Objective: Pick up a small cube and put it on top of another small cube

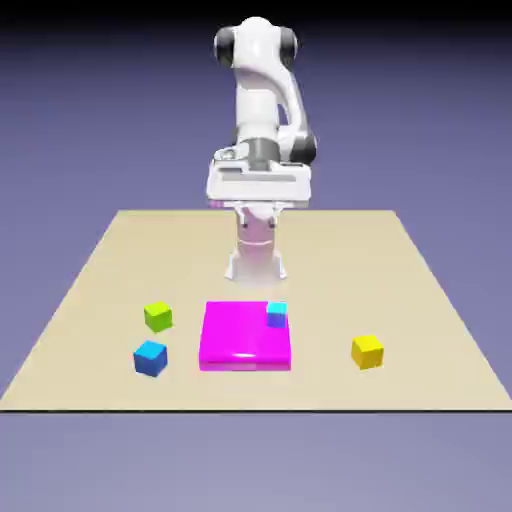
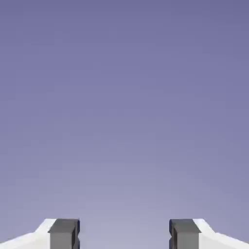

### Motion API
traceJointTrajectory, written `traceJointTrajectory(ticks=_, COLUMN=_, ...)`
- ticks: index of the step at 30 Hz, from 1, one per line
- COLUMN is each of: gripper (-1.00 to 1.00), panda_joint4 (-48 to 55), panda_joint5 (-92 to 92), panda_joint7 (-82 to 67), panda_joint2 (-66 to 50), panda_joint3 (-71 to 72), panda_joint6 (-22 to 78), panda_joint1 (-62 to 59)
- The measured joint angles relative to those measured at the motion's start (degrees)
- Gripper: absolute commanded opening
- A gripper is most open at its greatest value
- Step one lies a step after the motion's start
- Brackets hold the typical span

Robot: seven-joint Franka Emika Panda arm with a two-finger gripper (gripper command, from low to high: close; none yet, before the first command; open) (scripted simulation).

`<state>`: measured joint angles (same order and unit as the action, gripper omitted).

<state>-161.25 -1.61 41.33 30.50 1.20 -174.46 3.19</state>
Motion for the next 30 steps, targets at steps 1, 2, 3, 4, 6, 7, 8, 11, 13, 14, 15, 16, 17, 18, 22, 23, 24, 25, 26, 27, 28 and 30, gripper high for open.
traceJointTrajectory(ticks=1, gripper=0.00, panda_joint4=-0.21, panda_joint5=-1.33, panda_joint7=-0.94, panda_joint2=-1.79, panda_joint3=1.00, panda_joint6=-0.38, panda_joint1=2.08)
traceJointTrajectory(ticks=2, gripper=0.00, panda_joint4=-0.42, panda_joint5=-2.67, panda_joint7=-1.87, panda_joint2=-3.58, panda_joint3=1.99, panda_joint6=-0.75, panda_joint1=4.15)
traceJointTrajectory(ticks=3, gripper=0.00, panda_joint4=-0.63, panda_joint5=-4.00, panda_joint7=-2.81, panda_joint2=-5.37, panda_joint3=2.99, panda_joint6=-1.13, panda_joint1=6.23)
traceJointTrajectory(ticks=4, gripper=0.00, panda_joint4=-0.84, panda_joint5=-5.34, panda_joint7=-3.74, panda_joint2=-7.15, panda_joint3=3.98, panda_joint6=-1.51, panda_joint1=8.31)
traceJointTrajectory(ticks=6, gripper=0.00, panda_joint4=-1.26, panda_joint5=-8.00, panda_joint7=-5.61, panda_joint2=-10.73, panda_joint3=5.97, panda_joint6=-2.26, panda_joint1=12.46)
traceJointTrajectory(ticks=7, gripper=0.00, panda_joint4=-1.47, panda_joint5=-9.34, panda_joint7=-6.55, panda_joint2=-12.52, panda_joint3=6.97, panda_joint6=-2.64, panda_joint1=14.54)
traceJointTrajectory(ticks=8, gripper=0.00, panda_joint4=-1.68, panda_joint5=-10.67, panda_joint7=-7.48, panda_joint2=-14.31, panda_joint3=7.97, panda_joint6=-3.01, panda_joint1=16.61)
traceJointTrajectory(ticks=11, gripper=0.00, panda_joint4=-2.30, panda_joint5=-14.67, panda_joint7=-10.29, panda_joint2=-19.68, panda_joint3=10.95, panda_joint6=-4.14, panda_joint1=22.84)
traceJointTrajectory(ticks=13, gripper=0.00, panda_joint4=-2.72, panda_joint5=-17.34, panda_joint7=-12.16, panda_joint2=-23.25, panda_joint3=12.94, panda_joint6=-4.90, panda_joint1=26.98)
traceJointTrajectory(ticks=14, gripper=0.00, panda_joint4=-2.93, panda_joint5=-18.67, panda_joint7=-13.10, panda_joint2=-25.04, panda_joint3=13.94, panda_joint6=-5.27, panda_joint1=28.99)
traceJointTrajectory(ticks=15, gripper=0.00, panda_joint4=-3.14, panda_joint5=-20.01, panda_joint7=-14.03, panda_joint2=-26.83, panda_joint3=14.93, panda_joint6=-5.65, panda_joint1=31.76)
traceJointTrajectory(ticks=16, gripper=0.00, panda_joint4=-3.35, panda_joint5=-21.34, panda_joint7=-14.97, panda_joint2=-28.62, panda_joint3=15.93, panda_joint6=-6.03, panda_joint1=34.68)
traceJointTrajectory(ticks=17, gripper=0.00, panda_joint4=-3.56, panda_joint5=-22.68, panda_joint7=-15.91, panda_joint2=-30.41, panda_joint3=16.93, panda_joint6=-6.40, panda_joint1=37.27)
traceJointTrajectory(ticks=18, gripper=0.00, panda_joint4=-3.77, panda_joint5=-24.01, panda_joint7=-16.84, panda_joint2=-32.19, panda_joint3=17.93, panda_joint6=-6.78, panda_joint1=38.97)
traceJointTrajectory(ticks=22, gripper=0.00, panda_joint4=-4.61, panda_joint5=-29.35, panda_joint7=-20.58, panda_joint2=-39.35, panda_joint3=21.91, panda_joint6=-8.29, panda_joint1=45.68)
traceJointTrajectory(ticks=23, gripper=0.00, panda_joint4=-4.82, panda_joint5=-30.68, panda_joint7=-21.52, panda_joint2=-41.14, panda_joint3=22.90, panda_joint6=-8.66, panda_joint1=47.76)
traceJointTrajectory(ticks=24, gripper=0.00, panda_joint4=-5.03, panda_joint5=-32.01, panda_joint7=-22.45, panda_joint2=-42.93, panda_joint3=23.90, panda_joint6=-9.04, panda_joint1=49.84)
traceJointTrajectory(ticks=25, gripper=0.00, panda_joint4=-5.24, panda_joint5=-33.35, panda_joint7=-23.39, panda_joint2=-44.72, panda_joint3=24.89, panda_joint6=-9.42, panda_joint1=51.91)
traceJointTrajectory(ticks=26, gripper=0.00, panda_joint4=-5.44, panda_joint5=-34.68, panda_joint7=-24.33, panda_joint2=-46.51, panda_joint3=25.89, panda_joint6=-9.79, panda_joint1=53.99)
traceJointTrajectory(ticks=27, gripper=0.00, panda_joint4=-5.65, panda_joint5=-36.02, panda_joint7=-25.26, panda_joint2=-48.29, panda_joint3=26.89, panda_joint6=-10.17, panda_joint1=56.07)
traceJointTrajectory(ticks=28, gripper=0.00, panda_joint4=-5.86, panda_joint5=-37.35, panda_joint7=-26.20, panda_joint2=-50.08, panda_joint3=27.88, panda_joint6=-10.55, panda_joint1=58.14)
traceJointTrajectory(ticks=30, gripper=0.00, panda_joint4=-6.28, panda_joint5=-40.02, panda_joint7=-28.07, panda_joint2=-53.66, panda_joint3=29.87, panda_joint6=-11.30, panda_joint1=62.29)
